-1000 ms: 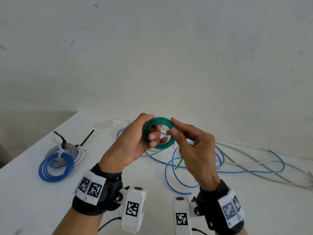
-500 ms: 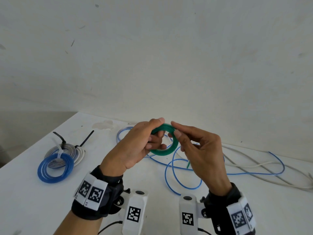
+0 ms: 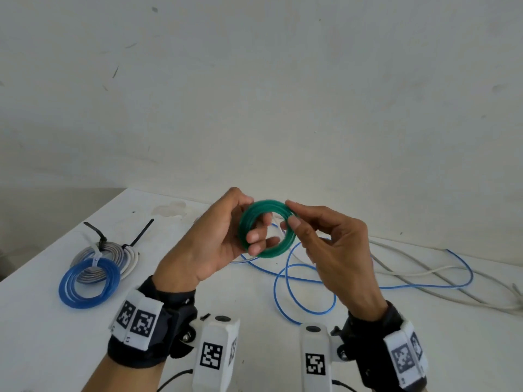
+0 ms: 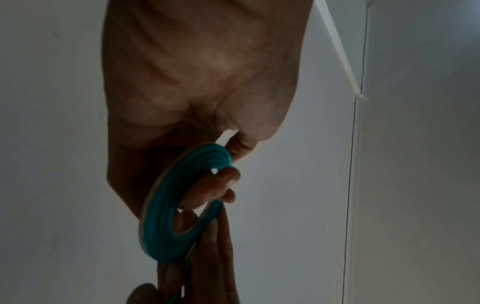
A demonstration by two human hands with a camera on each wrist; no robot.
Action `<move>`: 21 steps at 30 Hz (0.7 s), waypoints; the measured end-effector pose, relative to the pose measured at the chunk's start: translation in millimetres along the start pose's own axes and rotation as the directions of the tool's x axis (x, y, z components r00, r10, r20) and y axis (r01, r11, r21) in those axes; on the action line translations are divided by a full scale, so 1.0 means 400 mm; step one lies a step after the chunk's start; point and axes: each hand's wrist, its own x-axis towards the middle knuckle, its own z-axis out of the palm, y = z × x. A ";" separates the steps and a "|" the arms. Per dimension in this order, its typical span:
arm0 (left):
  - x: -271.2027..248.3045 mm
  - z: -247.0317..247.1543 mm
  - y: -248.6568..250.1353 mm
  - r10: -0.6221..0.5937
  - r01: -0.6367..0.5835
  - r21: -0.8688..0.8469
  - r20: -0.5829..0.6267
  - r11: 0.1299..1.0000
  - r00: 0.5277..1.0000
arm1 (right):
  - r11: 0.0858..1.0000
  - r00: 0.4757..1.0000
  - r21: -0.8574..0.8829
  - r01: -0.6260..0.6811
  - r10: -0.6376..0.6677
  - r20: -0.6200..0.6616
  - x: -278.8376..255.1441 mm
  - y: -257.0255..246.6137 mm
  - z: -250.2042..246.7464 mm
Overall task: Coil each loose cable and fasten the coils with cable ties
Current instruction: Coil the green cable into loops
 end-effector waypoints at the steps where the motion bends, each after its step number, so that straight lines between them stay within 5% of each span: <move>1: -0.001 0.003 -0.003 -0.025 0.024 0.056 0.004 0.998 1.000 | 1.000 0.999 -0.029 -0.004 0.005 0.035 0.001 -0.001 -0.010; 7: 0.009 0.017 -0.030 0.027 -0.008 0.274 -0.065 0.962 0.998 | 0.992 0.994 -0.126 -0.023 0.036 0.103 0.001 0.003 -0.023; 13: 0.012 0.026 -0.023 0.148 -0.134 0.097 -0.157 0.986 0.976 | 0.999 0.997 0.045 0.005 -0.001 -0.076 0.003 0.002 -0.003; 21: 0.012 0.039 -0.023 0.220 -0.253 -0.134 -0.217 0.958 0.951 | 0.991 0.991 0.133 -0.008 0.025 -0.129 -0.012 0.009 0.059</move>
